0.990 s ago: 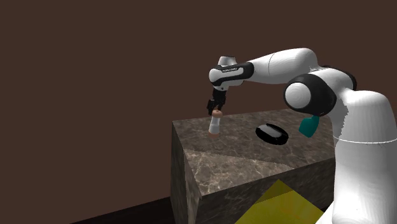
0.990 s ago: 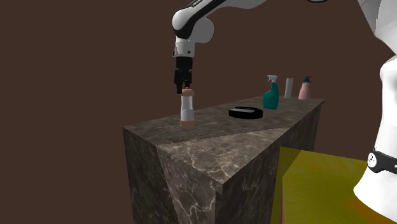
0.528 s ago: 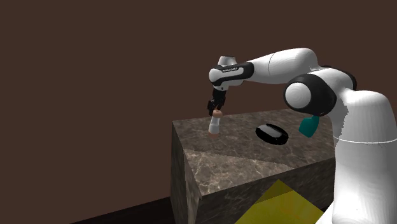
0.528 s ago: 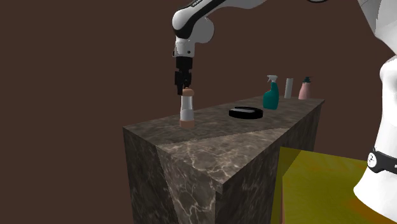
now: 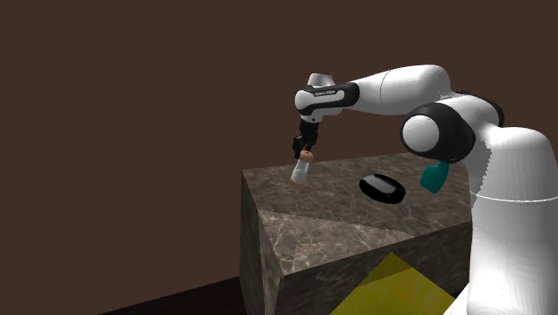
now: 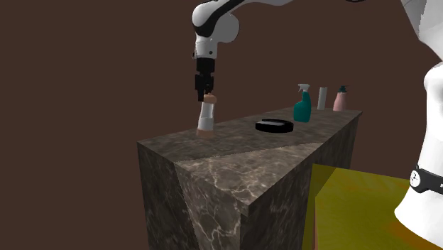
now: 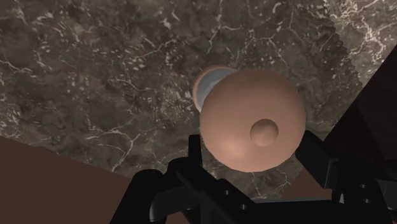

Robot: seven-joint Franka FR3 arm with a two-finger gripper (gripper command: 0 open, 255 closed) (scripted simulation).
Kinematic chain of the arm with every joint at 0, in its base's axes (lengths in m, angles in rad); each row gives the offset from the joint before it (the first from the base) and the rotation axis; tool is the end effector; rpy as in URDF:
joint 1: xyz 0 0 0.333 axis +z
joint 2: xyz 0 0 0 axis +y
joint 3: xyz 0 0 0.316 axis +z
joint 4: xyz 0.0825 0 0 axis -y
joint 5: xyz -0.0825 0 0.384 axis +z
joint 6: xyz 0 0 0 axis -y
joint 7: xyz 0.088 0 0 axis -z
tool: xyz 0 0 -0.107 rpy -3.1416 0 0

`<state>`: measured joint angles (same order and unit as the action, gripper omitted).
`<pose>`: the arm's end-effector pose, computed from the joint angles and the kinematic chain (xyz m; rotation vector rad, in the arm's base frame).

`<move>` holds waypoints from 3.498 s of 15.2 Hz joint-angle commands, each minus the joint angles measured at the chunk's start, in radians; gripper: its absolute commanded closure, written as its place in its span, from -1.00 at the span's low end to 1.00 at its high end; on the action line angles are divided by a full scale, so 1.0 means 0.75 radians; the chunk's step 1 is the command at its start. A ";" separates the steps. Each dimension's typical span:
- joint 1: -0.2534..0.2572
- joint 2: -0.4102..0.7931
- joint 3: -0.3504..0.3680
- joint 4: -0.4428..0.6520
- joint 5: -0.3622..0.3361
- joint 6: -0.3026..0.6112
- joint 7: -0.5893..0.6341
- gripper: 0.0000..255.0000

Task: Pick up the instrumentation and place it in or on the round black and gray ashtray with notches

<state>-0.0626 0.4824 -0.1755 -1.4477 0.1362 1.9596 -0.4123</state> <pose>0.6858 -0.1361 0.4165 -3.1004 -0.2268 -0.0779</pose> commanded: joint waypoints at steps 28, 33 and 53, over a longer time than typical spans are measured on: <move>-0.182 -0.177 -0.084 0.148 -0.003 -0.339 -0.230 1.00; -0.275 -0.204 -0.129 0.143 0.008 -0.371 -0.365 1.00; -0.713 0.016 -0.261 0.560 0.129 -0.618 -0.858 1.00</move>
<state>-0.5957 0.4962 -0.3705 -1.0144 0.2332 1.4840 -1.0494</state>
